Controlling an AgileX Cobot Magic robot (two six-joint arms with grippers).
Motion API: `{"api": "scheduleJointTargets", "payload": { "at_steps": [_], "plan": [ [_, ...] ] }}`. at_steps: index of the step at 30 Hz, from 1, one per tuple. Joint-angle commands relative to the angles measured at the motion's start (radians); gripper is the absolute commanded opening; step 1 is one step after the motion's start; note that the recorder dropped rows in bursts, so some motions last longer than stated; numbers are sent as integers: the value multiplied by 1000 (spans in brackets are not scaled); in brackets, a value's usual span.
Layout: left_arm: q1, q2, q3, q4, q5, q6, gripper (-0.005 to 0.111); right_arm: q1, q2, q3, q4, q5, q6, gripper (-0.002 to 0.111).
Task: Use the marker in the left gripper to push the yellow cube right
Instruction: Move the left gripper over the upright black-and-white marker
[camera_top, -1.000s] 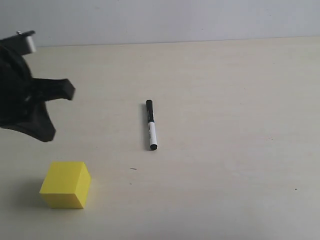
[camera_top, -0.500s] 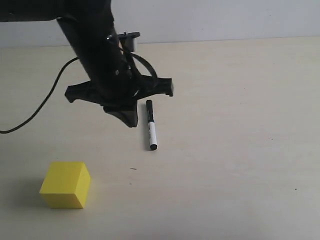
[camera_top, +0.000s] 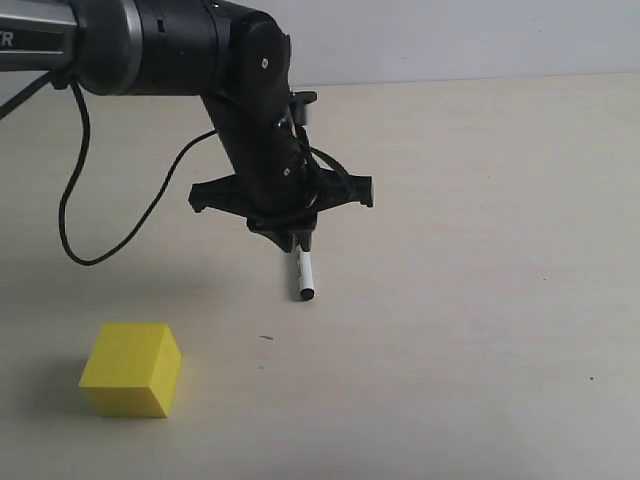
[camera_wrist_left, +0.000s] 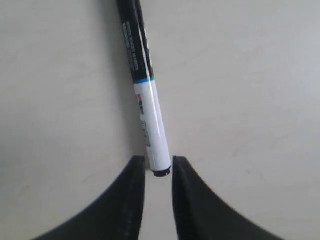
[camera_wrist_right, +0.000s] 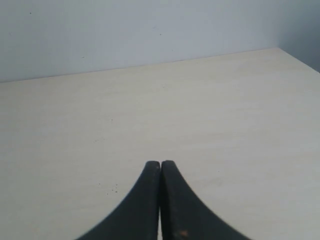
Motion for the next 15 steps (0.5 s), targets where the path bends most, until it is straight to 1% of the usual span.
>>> {"api": "scheduleJointTargets", "payload": {
  "at_steps": [1,3,10,13,14,15],
  "plan": [
    [-7,11,-9,6,-32,-32,39,-5,-5,5,-1,-10,-5,0],
    [-7,16,-9,6,-39,-32,42,-5,-5,5,-1,-10,-5,0],
    [-7,39,-11,8,-57,-52,42,-5,-5,5,-1,-10,-5,0],
    [-7,85,-59,24,-34,-52,42,-5,-5,5,-1,-10,-5,0],
    [-9,110,-102,60,9,-77,42,-5,-5,5,-1,-10,-5,0],
    [-9,120,-119,90,35,-90,42,-5,-5,5,-1,-10,-5,0]
  ]
}}
